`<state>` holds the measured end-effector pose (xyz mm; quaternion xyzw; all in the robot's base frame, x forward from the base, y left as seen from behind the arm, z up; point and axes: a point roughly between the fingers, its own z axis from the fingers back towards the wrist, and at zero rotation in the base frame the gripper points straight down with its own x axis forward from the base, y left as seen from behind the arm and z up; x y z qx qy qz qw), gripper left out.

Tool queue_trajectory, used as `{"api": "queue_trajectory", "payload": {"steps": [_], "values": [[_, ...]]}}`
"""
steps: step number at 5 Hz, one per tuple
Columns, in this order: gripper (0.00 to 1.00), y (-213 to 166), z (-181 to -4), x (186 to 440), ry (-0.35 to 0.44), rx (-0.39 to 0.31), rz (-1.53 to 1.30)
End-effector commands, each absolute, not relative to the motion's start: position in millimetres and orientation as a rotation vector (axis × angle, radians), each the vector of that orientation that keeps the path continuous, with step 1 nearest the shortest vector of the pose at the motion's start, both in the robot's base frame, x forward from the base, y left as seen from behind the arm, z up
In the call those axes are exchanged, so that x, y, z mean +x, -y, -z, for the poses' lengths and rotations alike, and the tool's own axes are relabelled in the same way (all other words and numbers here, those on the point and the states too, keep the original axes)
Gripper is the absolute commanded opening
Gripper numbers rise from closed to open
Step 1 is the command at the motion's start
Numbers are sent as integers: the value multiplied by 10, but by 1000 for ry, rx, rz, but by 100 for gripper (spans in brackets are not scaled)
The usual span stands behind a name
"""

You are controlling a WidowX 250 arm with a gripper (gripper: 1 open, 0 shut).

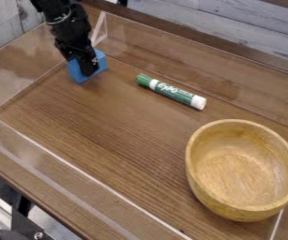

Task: Put the blue block in the brown bowl

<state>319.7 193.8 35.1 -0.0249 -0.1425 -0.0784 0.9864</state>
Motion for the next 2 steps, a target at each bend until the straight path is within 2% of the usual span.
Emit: {"api": "queue_trajectory", "payload": {"steps": [1,2], "values": [[0,-1985,-812,3272,342,34,161],[0,-1932,-968,3259,333,52,153]]}}
